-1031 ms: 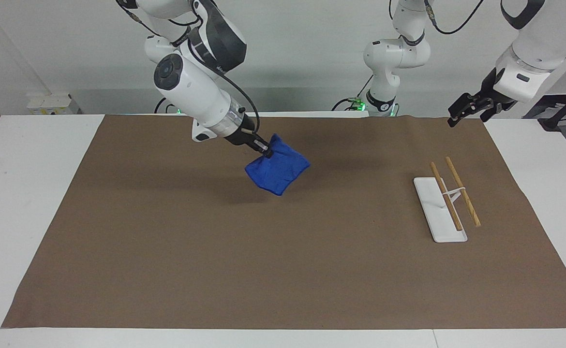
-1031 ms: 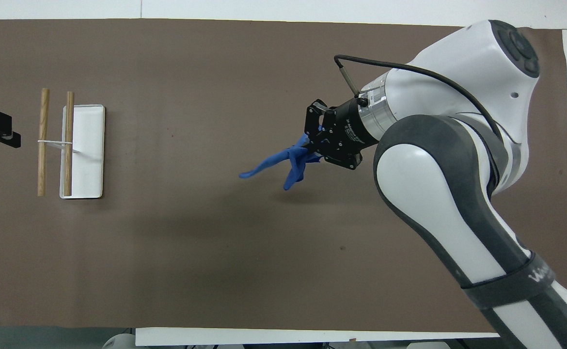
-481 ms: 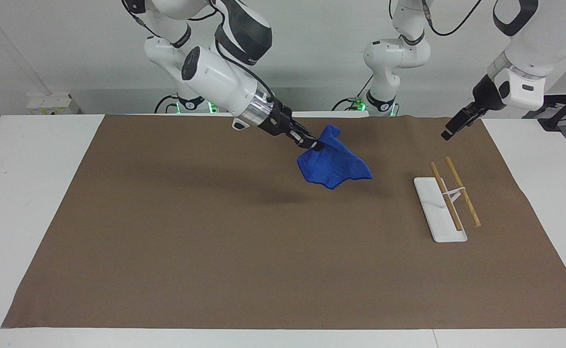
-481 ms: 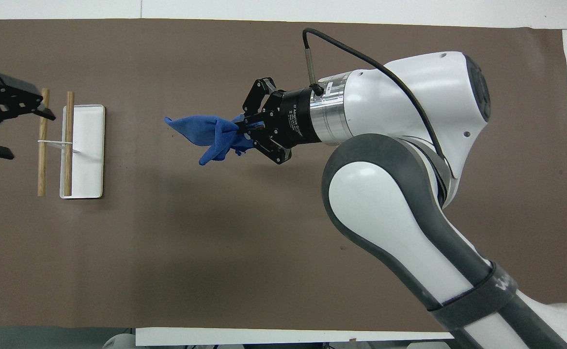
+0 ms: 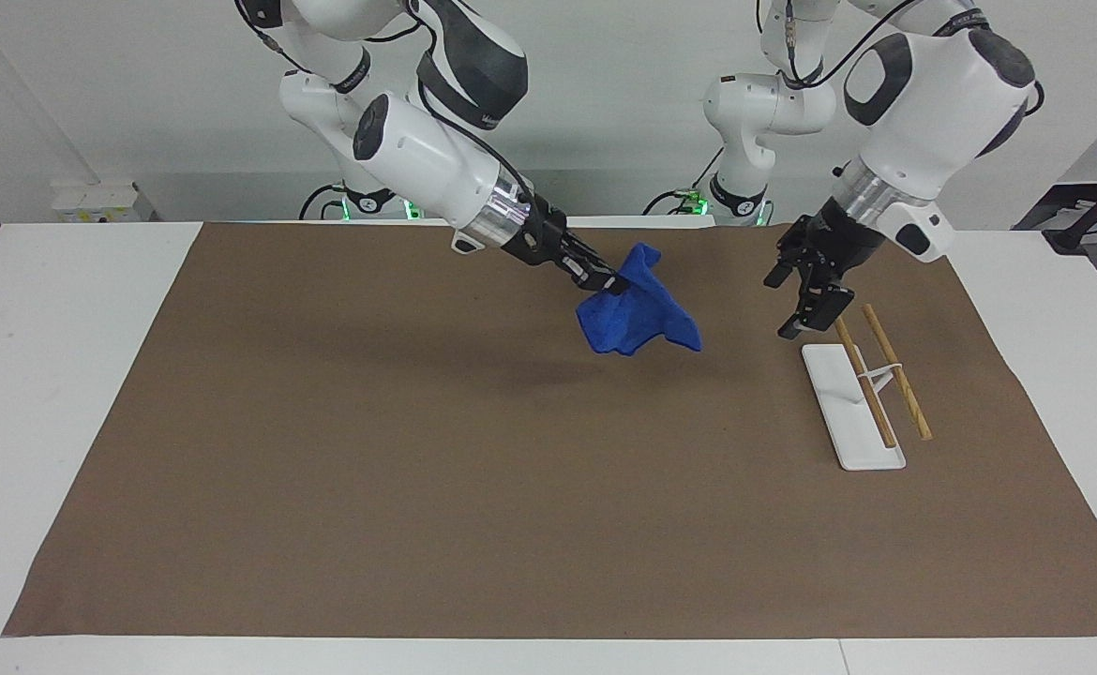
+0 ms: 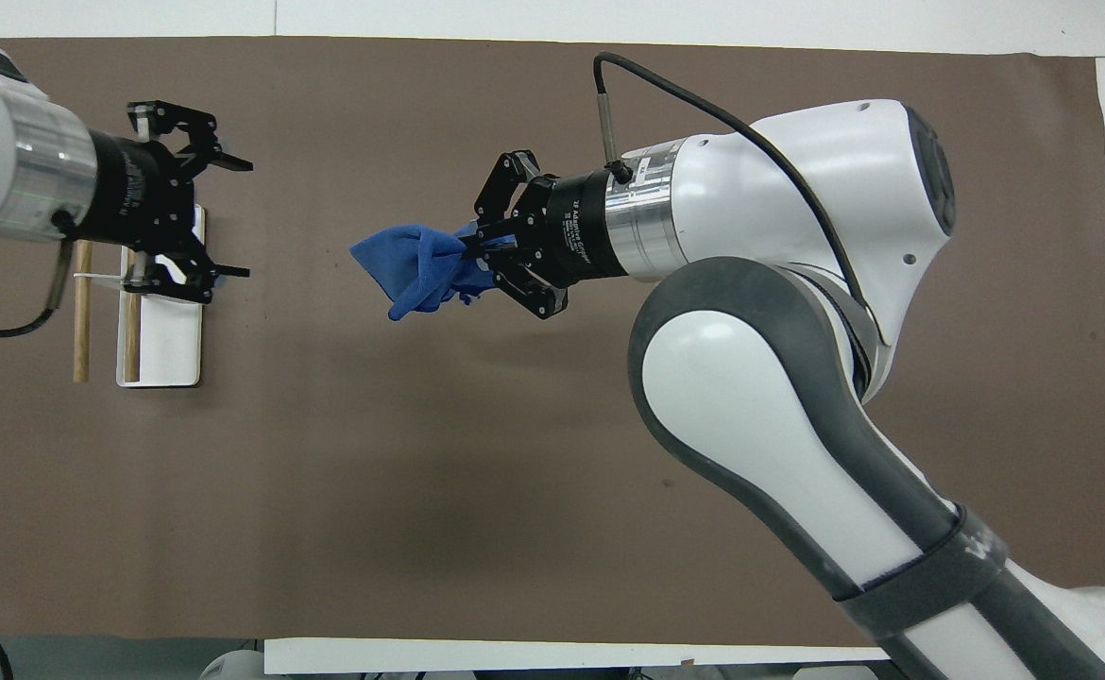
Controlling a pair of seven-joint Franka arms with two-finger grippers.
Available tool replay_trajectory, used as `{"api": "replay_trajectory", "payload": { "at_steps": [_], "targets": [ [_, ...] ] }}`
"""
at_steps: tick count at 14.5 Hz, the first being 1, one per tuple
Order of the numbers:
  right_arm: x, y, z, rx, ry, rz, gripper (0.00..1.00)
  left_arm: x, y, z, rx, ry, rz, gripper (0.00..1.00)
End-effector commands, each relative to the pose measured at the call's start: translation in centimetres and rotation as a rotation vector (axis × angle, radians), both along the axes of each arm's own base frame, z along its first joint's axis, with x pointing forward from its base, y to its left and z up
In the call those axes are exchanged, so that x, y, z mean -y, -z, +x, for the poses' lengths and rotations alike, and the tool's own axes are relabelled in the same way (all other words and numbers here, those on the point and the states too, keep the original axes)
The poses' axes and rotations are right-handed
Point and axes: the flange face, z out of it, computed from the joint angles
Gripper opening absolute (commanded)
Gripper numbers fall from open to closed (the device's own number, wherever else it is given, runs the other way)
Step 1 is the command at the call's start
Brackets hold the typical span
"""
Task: Right arm passes towel to left arm to hang
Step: 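Hold the towel with the right gripper while the left gripper reaches it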
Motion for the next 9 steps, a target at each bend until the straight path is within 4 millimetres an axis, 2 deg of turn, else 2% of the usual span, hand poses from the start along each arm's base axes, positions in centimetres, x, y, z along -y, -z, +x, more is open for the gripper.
{"api": "replay_trajectory", "payload": {
  "at_steps": [1,4,9],
  "targets": [
    [-0.3,-0.1,0.1,-0.008,0.016,0.021,0.0,3.5,2.3,-1.4,-0.029,-0.053,-0.017,1.0],
    [-0.3,-0.1,0.0,-0.008,0.014,0.019,0.0,6.9,4.7,-1.6,-0.041,-0.026,-0.024,1.0],
    [-0.7,-0.2,-0.2,-0.008,0.007,0.021,0.0,9.5,6.5,-3.4,-0.079,0.022,-0.023,1.0]
  ]
}}
